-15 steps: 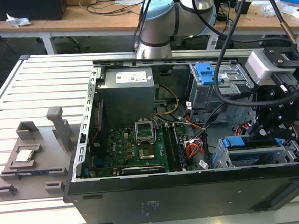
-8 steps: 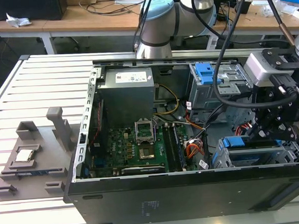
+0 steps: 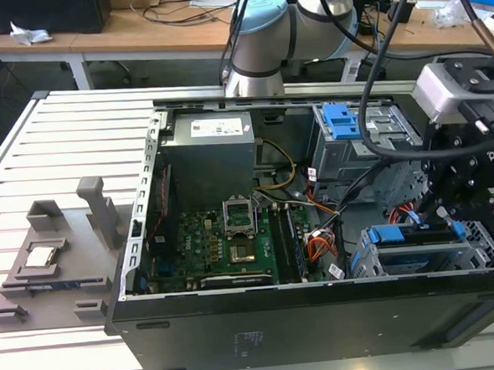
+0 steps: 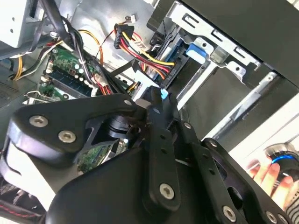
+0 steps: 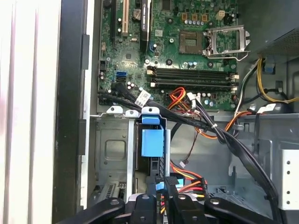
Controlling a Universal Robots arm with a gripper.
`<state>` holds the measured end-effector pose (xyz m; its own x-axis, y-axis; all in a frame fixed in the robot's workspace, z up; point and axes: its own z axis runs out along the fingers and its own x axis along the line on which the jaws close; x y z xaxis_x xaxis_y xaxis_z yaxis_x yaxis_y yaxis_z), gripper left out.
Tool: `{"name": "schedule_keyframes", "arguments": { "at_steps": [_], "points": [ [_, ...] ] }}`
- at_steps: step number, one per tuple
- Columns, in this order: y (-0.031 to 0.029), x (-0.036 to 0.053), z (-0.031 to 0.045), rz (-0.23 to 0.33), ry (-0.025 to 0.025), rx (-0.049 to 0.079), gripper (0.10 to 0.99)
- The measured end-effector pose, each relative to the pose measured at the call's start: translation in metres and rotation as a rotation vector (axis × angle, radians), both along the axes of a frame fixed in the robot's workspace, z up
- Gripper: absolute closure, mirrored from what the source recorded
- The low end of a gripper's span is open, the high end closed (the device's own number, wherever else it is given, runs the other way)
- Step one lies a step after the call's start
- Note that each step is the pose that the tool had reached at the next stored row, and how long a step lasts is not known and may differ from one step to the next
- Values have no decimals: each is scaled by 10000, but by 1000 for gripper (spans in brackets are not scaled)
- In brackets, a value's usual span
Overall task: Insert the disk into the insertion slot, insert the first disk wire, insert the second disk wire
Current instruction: 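Insert the second disk wire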
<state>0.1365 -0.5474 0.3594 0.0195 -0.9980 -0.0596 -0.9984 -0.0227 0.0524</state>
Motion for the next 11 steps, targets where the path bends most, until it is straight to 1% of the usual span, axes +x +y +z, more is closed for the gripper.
{"name": "schedule_keyframes", "arguments": {
  "at_steps": [1,2,3,5,6,11],
  "points": [
    [3,0,29,0,0,-4,882],
    [5,0,58,0,0,-7,949],
    [8,0,123,0,0,-17,980],
    [14,0,207,0,0,-28,980],
    [13,0,228,0,0,-29,980],
    [14,0,234,0,0,-30,980]
  ]
}}
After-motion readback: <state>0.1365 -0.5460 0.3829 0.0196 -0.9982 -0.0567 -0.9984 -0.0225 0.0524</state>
